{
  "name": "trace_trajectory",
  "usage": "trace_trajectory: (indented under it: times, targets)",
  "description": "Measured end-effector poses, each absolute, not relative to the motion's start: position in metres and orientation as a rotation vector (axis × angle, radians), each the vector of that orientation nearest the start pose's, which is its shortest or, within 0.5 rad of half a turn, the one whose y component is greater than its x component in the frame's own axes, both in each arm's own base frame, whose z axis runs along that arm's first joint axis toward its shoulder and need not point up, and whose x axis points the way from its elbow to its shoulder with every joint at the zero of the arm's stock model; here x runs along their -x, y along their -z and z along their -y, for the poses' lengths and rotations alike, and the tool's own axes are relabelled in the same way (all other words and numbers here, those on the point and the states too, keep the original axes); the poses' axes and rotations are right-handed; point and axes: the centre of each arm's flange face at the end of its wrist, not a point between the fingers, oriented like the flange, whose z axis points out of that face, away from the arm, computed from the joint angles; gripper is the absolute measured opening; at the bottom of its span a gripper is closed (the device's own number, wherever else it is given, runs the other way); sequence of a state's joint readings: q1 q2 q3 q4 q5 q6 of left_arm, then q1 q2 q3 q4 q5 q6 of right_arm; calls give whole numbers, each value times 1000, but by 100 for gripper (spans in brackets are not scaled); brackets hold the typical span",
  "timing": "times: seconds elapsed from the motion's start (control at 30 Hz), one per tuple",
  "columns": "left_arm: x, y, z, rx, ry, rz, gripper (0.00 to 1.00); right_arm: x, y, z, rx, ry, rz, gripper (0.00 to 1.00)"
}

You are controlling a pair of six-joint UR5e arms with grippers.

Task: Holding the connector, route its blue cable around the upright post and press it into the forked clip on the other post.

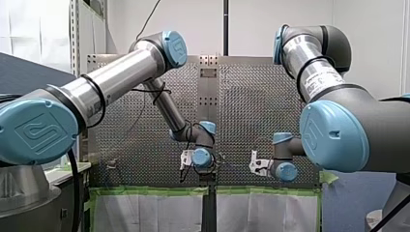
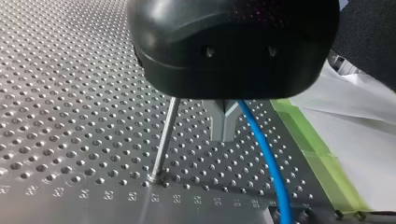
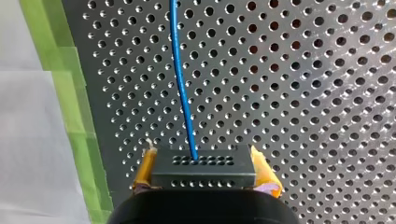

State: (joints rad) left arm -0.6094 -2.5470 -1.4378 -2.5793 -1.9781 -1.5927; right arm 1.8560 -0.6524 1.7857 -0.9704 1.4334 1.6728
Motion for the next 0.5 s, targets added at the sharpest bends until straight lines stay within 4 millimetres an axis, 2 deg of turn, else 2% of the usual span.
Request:
trace_trajectory:
  times: [0.23,0.5]
  targets:
    - [-508,32,464,-262,74,-1853,1,-308,45,529,-1611,-1489,1188,0]
    - [-530,20,468,-237,100,-1866,1,-309,38,543,-1597,-1496,1183,0]
